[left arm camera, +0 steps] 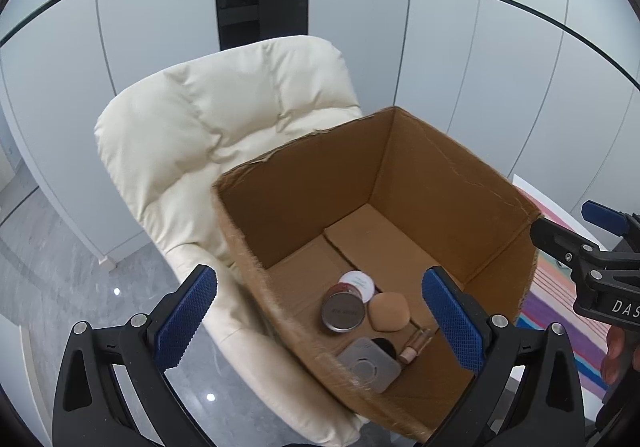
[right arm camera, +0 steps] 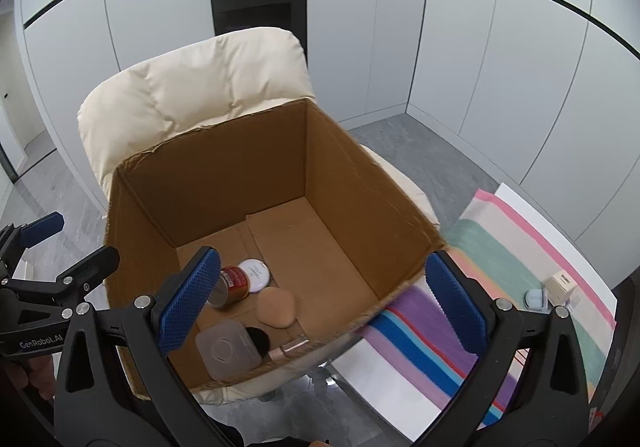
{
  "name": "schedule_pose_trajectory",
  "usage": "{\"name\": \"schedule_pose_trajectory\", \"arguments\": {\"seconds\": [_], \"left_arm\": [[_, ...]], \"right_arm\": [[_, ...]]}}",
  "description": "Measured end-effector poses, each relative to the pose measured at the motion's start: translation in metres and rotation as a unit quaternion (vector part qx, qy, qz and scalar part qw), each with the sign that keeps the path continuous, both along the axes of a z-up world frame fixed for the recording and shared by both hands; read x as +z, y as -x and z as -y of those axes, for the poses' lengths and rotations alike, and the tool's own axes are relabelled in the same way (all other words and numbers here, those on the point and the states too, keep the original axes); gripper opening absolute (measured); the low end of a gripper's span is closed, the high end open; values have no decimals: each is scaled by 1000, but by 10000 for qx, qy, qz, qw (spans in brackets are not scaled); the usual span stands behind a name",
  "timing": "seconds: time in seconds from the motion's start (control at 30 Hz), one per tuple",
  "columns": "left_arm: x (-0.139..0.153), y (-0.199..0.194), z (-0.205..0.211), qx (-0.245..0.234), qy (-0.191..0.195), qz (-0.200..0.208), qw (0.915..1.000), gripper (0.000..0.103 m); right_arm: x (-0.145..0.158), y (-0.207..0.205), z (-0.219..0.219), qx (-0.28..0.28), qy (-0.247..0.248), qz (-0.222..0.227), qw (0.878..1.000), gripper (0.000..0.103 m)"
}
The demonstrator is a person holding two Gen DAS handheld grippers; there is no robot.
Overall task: Organize objects
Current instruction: 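Withdraw both tools from the box back over the table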
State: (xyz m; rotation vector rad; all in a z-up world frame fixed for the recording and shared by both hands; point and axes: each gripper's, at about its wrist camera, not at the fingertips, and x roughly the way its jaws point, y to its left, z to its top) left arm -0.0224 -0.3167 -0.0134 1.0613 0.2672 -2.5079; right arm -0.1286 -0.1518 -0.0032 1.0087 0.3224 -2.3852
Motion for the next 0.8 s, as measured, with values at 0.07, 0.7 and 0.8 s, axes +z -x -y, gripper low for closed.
{"name": "schedule_pose_trajectory", "arguments": {"seconds": [0.07, 0.7, 0.8], "left_arm": [[0, 5, -6, -55, 0, 4, 10000, 103], [-1, 50, -77, -769, 49, 24, 9970, 103], [1, 57, -88, -874, 65, 10, 9962, 103]], "right_arm": [[0, 2, -7, -44, -7, -4, 10000, 103], [0, 18, -88, -674, -21, 15, 9977, 103], [0, 19, -100, -785, -56, -21, 9969, 103]]}}
